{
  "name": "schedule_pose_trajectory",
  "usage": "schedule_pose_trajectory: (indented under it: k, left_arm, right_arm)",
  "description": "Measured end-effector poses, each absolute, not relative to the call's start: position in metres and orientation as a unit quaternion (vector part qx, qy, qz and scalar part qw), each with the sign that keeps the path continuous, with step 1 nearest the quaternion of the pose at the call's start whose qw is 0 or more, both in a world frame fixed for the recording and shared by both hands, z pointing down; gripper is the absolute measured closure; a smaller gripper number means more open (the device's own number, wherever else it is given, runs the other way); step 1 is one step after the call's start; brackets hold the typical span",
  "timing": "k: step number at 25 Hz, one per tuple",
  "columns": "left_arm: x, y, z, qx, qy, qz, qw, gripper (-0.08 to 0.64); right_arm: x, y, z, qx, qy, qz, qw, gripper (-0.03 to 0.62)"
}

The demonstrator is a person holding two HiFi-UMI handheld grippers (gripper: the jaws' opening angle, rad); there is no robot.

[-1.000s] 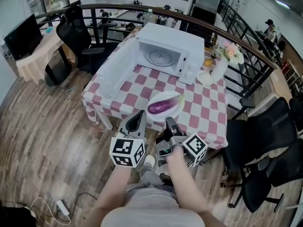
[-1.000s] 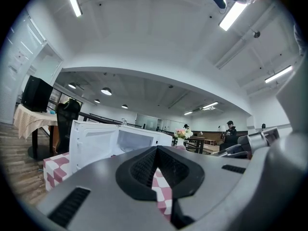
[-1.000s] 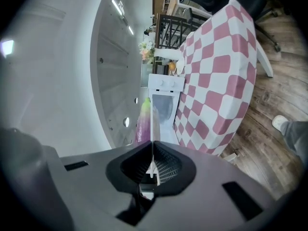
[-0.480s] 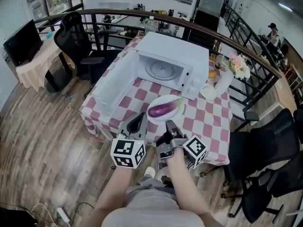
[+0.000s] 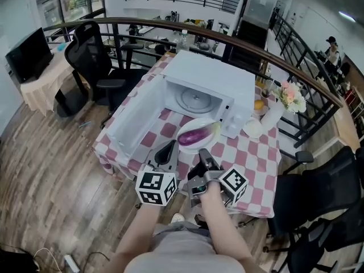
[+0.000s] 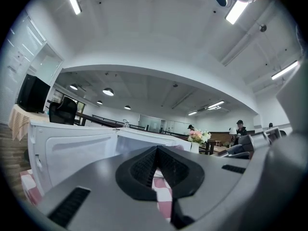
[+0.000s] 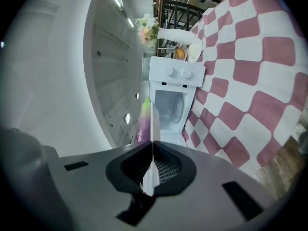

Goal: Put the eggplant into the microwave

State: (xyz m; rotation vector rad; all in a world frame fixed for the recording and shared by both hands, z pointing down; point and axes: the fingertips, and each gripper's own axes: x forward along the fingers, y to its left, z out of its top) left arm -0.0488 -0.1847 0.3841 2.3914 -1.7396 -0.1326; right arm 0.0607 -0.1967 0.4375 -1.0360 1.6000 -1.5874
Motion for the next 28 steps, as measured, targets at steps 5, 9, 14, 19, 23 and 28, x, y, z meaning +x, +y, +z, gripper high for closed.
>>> schedule_pose_trajectory:
  k: [5, 9, 14, 19, 23, 28]
  left_arm:
    - [-0.050, -0.200, 0.385, 0.803, -0.588, -0.047, 0.090, 0.557]
    - [-0.053, -0.210, 0.389, 0.800, -0.591, -0.047, 0.095, 0.557]
    - [-0.057, -0.227, 0.395, 0.801, -0.588, -0.043, 0.101, 0.557]
    - [-0.061, -0.251, 0.399, 0.810, -0.577, -0.037, 0.098, 0.557]
    - [-0.064, -0.275, 0.404, 0.818, -0.565, -0.031, 0.099, 0.557]
    - [-0.068, -0.304, 0.412, 0.829, -0.550, -0.024, 0.097, 0.557]
  right_arm:
    - [0.061, -0.213, 0.441, -0.393, 0.609, -0.608, 0.323, 0.560]
    - [0.063, -0.225, 0.444, -0.395, 0.606, -0.610, 0.324, 0.561]
    - [0.060, -0.240, 0.450, -0.399, 0.602, -0.612, 0.321, 0.560]
    - [0.057, -0.262, 0.457, -0.407, 0.594, -0.611, 0.329, 0.560]
    - [0.052, -0.283, 0.463, -0.407, 0.591, -0.610, 0.335, 0.560]
    - [0.041, -0.310, 0.473, -0.404, 0.585, -0.615, 0.342, 0.560]
